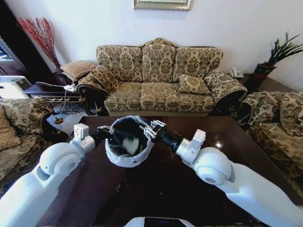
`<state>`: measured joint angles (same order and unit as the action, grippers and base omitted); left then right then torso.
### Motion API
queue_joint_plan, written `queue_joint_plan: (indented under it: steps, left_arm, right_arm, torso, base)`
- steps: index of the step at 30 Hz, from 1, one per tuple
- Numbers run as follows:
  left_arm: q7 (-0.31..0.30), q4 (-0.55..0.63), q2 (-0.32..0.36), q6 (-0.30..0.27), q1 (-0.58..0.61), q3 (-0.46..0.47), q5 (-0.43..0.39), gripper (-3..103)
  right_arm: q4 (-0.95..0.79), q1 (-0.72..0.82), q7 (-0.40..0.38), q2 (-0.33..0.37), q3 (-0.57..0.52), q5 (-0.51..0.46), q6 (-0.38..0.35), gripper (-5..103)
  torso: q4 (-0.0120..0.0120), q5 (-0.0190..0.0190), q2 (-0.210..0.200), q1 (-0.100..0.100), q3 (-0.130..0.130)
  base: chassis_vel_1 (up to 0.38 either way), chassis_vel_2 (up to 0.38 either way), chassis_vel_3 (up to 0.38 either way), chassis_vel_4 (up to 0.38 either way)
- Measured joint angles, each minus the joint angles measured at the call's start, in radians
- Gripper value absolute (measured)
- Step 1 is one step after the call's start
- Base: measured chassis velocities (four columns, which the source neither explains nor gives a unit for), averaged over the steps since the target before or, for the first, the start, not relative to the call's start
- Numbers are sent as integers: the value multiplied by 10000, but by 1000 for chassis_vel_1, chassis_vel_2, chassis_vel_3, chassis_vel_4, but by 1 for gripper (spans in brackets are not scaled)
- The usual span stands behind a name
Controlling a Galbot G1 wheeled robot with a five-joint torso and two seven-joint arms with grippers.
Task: Move to the front of the table and place the trash on the table into the trash bin.
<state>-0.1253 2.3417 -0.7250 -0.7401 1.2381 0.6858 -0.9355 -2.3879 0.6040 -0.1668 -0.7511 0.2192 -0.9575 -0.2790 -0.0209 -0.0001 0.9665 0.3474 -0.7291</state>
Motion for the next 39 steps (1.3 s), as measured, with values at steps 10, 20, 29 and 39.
queue_joint_plan:
  steps: [10, 20, 29, 39]
  left_arm:
    - [381, -146, -542, 220, 410, 473, 551, 2]
    - [659, -372, -772, 542, 545, 624, 1003, 2]
    - [675, -572, -840, 697, 502, 633, 1044, 2]
    - [912, -655, -798, 1087, 544, 637, 892, 2]
  right_arm:
    - [761, 1465, -2615, -228, -1793, 1456, 391, 73]
    - [2509, 7193, -4263, -2316, -5147, 4554, 1574, 100]
    - [3572, 9277, -4610, -4121, -6705, 4935, 3536, 100]
    - [4916, 8945, -6084, -5851, -5606, 4767, 4917, 100]
  torso:
    - [-2, 0, 0, 0, 0]
    - [5, 3, 0, -1, 1]
    - [1, -1, 0, -3, 2]
    - [4, 2, 1, 0, 0]
  base:
    - [0, 0, 0, 0]
    - [0, 0, 0, 0]
    - [0, 0, 0, 0]
    - [-29, -30, -29, -19]
